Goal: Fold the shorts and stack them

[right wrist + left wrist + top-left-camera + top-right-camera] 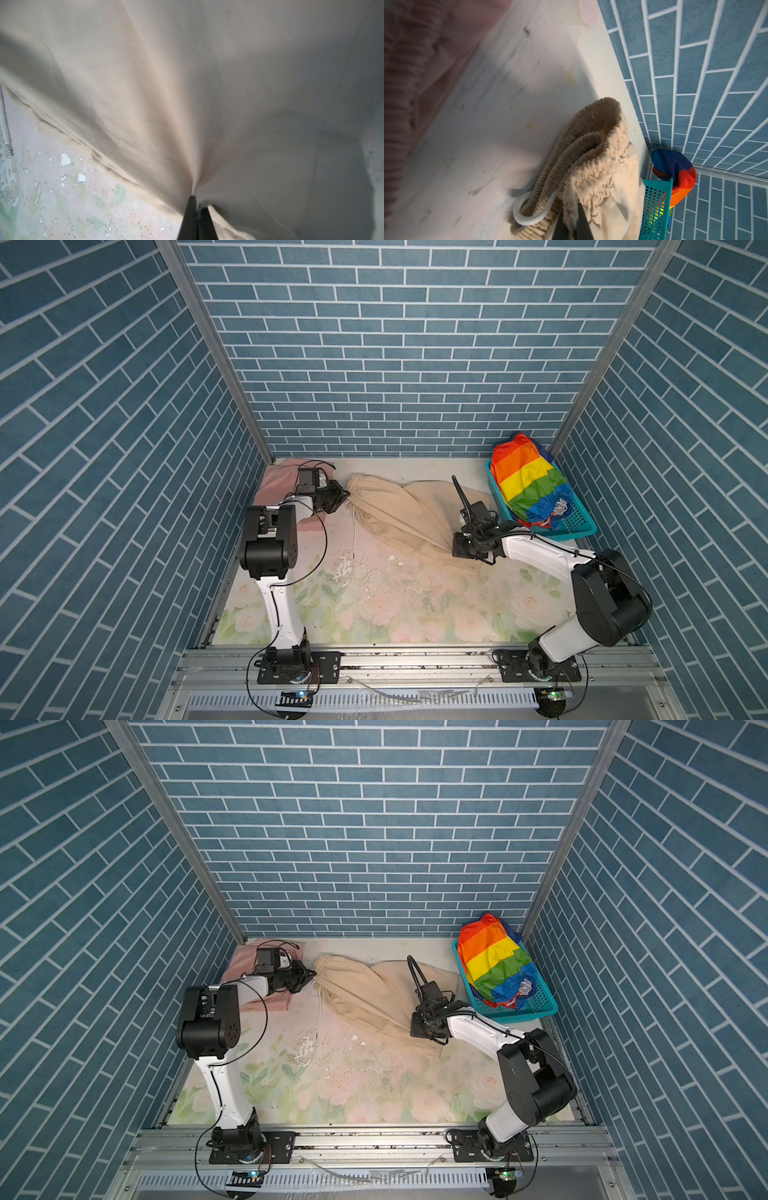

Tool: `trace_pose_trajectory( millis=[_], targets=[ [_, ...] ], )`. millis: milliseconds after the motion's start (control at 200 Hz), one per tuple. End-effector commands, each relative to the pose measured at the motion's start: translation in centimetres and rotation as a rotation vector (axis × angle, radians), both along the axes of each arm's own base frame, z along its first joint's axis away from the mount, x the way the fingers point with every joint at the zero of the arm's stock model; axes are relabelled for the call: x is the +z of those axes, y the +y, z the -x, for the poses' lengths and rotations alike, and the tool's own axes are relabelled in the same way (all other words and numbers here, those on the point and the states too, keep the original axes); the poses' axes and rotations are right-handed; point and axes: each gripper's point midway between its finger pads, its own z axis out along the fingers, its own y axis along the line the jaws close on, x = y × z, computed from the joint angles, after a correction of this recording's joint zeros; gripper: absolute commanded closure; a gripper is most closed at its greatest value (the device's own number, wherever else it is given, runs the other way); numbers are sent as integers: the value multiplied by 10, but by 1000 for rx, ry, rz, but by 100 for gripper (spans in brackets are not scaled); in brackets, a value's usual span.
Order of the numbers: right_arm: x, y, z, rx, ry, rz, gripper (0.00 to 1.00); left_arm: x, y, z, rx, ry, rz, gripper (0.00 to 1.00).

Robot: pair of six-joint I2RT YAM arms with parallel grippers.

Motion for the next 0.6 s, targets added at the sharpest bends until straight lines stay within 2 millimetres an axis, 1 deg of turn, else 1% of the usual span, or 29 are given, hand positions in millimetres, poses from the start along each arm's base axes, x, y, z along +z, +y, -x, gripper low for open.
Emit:
trace_pose_trajectory(
  millis=[0, 100, 135, 195, 240, 280, 305, 345, 395, 500, 545, 575, 595],
  targets=[
    [-12, -4, 6, -56, 30, -2, 100, -18, 9, 12, 11, 17, -28, 100],
    [-16, -9, 11, -59, 40, 17, 100, -30, 9, 23, 14, 46, -24, 100],
    [-17, -10, 12, -61, 40, 21, 100, -35, 7, 26, 15, 54, -13, 96],
    [-17, -12, 15, -60, 40, 20, 100, -41, 5, 31, 19, 69, -1, 93],
    [-15, -12, 16, -60, 36, 18, 100, -43, 5, 33, 21, 72, 3, 93],
    [-13, -13, 17, -59, 33, 17, 99, -41, 5, 32, 21, 68, 3, 89],
    [-10, -13, 17, -59, 28, 17, 97, -39, 5, 32, 20, 65, 4, 84],
    [-8, -14, 18, -59, 21, 21, 93, -34, 4, 31, 17, 60, 5, 72],
    [-4, -16, 17, -59, 12, 24, 88, -24, 5, 29, 12, 47, -2, 64],
    [5, -17, 18, -56, 1, 17, 79, 7, 6, 25, -22, 11, -48, 42],
    [10, -18, 19, -53, -7, 15, 75, 25, 8, 24, -42, -9, -90, 32],
    [12, -18, 20, -53, -12, 15, 72, 36, 11, 25, -55, -14, -128, 23],
    [14, -20, 20, -54, -14, 14, 69, 42, 13, 25, -64, -17, -157, 13]
  ],
)
